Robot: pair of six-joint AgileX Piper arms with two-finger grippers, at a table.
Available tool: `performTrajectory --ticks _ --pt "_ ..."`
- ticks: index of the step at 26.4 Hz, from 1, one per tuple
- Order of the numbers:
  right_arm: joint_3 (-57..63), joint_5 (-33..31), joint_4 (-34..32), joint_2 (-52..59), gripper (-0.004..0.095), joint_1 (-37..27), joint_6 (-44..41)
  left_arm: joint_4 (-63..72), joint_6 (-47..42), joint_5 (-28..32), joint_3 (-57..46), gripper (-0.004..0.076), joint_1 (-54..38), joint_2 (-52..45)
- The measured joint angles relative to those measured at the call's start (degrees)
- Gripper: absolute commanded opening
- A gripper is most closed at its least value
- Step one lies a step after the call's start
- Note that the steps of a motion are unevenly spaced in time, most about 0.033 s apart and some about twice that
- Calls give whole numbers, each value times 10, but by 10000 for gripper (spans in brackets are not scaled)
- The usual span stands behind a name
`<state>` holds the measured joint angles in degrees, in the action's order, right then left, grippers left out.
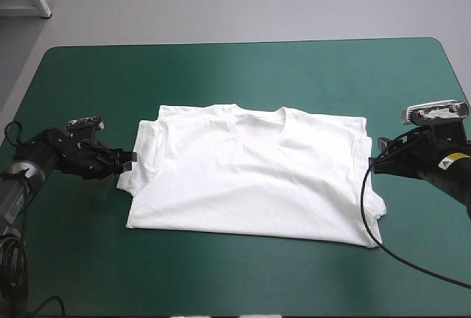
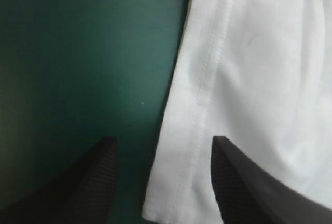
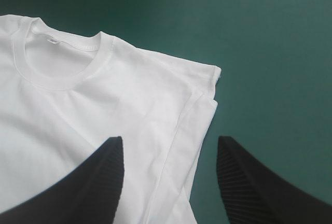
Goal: Fold the cloth
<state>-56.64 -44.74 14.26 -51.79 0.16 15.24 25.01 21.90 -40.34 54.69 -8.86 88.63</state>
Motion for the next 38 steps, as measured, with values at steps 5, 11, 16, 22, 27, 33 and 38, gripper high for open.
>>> performTrajectory --ticks 5,11,16,22,27,33,38 --pt "0 0 2 -2 418 0 0 17 32 -10 1 364 2 18" --pt "0 2 17 -6 418 0 8 19 40 -11 4 361 21 33" --pt "0 2 17 -7 418 0 12 19 42 -10 10 144 23 45" --pt "0 2 17 -8 413 0 13 26 48 -1 11 19 23 51" --pt "0 2 17 -8 413 0 13 30 49 -1 11 19 23 49" --pt "0 0 17 -8 413 0 13 30 49 -26 18 19 26 11" --pt "0 -2 17 -8 413 0 13 37 53 -32 25 19 60 -42"
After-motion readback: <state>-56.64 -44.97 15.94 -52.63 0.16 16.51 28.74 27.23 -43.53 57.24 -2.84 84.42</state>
